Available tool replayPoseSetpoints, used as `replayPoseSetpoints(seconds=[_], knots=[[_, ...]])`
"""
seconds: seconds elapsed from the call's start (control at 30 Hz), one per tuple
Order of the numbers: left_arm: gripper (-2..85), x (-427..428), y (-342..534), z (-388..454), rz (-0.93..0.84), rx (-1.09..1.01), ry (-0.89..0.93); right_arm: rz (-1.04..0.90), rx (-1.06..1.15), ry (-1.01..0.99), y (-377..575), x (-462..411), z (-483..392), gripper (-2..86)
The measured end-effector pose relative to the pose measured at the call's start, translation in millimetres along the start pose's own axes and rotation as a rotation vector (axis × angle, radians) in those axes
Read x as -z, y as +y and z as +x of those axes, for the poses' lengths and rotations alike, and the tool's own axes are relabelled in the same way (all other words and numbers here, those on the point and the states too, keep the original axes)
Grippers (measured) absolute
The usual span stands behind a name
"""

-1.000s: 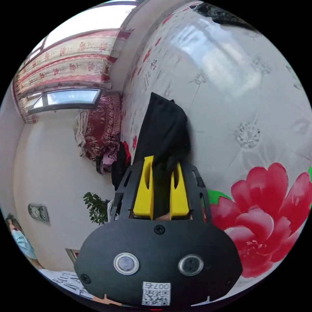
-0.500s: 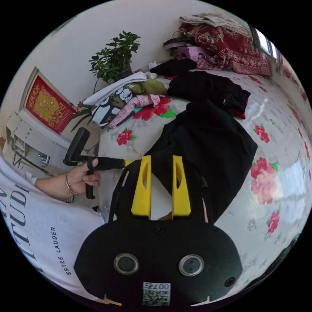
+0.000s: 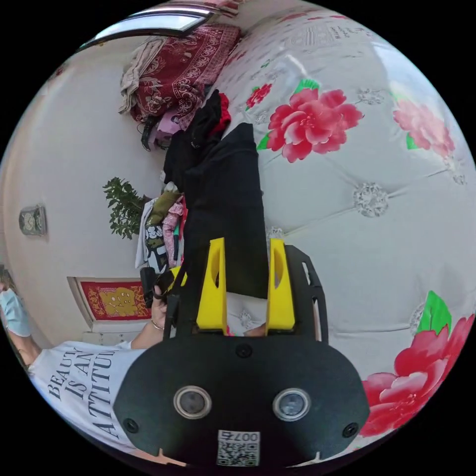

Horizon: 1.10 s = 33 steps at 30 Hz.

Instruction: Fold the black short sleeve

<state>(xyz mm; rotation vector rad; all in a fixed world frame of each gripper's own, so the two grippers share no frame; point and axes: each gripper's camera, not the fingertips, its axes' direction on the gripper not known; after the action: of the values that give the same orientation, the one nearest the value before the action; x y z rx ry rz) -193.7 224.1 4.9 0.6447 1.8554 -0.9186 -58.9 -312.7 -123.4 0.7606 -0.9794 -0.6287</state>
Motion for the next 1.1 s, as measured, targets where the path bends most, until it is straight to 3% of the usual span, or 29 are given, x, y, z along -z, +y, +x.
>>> replayPoseSetpoints(seconds=[0.1,0.37,0.57,0.77,0.93,1.1], knots=[[5.6,-2.8,-2.8,-1.6,0.004,0.071,-0.023,-0.049,-0.003,-0.020,-4.9,-20.9,-14.6,4.6],[4.6,73.8,-26.8,62.5,0.170,-0.005,0.179,0.075,0.124,-0.335,-13.2,-0.6,-137.0,0.3],[4.5,176.7,-117.3,136.7,0.277,-0.202,0.181,0.214,0.311,-0.470,-39.8,2.6,-279.1,0.0],[4.6,305.0,-104.5,184.4,0.428,-0.401,0.073,0.260,0.554,-0.530,1.5,-39.8,-425.9,0.2],[5.3,348.9,-66.6,117.7,0.423,-0.256,-0.123,0.169,0.518,-0.385,50.6,-139.9,-459.9,1.1],[7.3,318.6,4.2,1.5,0.383,0.124,-0.423,-0.048,0.588,-0.117,90.9,-208.8,-429.7,2.1]])
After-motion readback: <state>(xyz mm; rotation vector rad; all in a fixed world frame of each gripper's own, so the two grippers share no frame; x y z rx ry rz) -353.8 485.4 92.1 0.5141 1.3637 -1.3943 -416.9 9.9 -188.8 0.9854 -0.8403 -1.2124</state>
